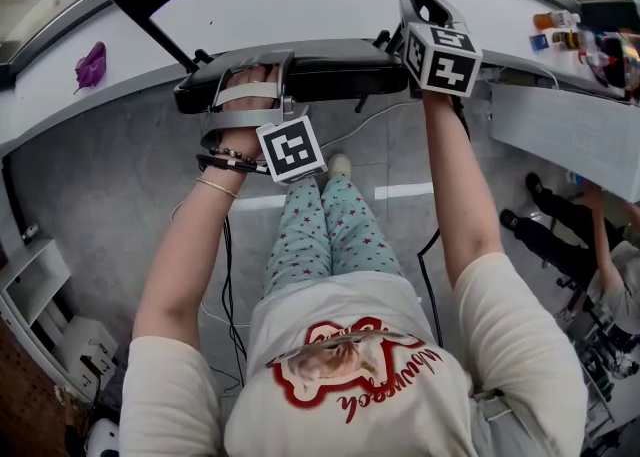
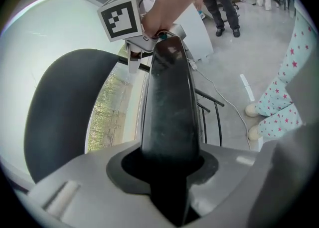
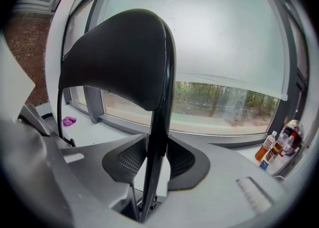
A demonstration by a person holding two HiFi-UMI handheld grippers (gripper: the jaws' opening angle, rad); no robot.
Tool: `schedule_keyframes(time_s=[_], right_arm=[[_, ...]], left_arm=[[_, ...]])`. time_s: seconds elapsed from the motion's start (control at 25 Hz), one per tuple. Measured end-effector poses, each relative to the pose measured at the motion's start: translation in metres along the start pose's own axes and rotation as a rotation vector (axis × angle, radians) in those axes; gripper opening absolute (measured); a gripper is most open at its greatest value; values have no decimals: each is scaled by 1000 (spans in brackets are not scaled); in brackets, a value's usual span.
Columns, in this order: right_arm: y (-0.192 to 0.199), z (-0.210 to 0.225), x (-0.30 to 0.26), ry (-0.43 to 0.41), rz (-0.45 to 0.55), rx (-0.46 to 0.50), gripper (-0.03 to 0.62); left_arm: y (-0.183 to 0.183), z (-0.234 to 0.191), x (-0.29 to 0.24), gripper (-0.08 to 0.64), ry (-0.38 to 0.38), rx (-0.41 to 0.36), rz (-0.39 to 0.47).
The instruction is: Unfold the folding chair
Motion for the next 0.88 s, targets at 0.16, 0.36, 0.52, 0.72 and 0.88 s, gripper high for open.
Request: schedule_keyframes(time_s=[0.16,0.36,0.52,0.72,0.88], right_arm=[[0,1,1,26,20,30,145],[4,-2,2,13,40,31,144],[7,-1,2,2,53,20,144],[11,-2,1,1,70,29,146],[15,-2,4,18,87,61,147]], left_arm=[[-6,3,3,144,-14,40,26],[-7,17,11,144,-39,49,36],[-8,30,18,144,-89,25,35],[-8,45,23,144,-126,9,8],[-9,59,27,144,-128,1,-15]])
Point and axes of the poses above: the fingertips, and each gripper's own axes: x backward along the fingers, z to its right, y out of its underside, the point moved 3 cm from there along x, backward along the fingers, and after that the axes turned 6 degrees about z, right-handed, at the moved point
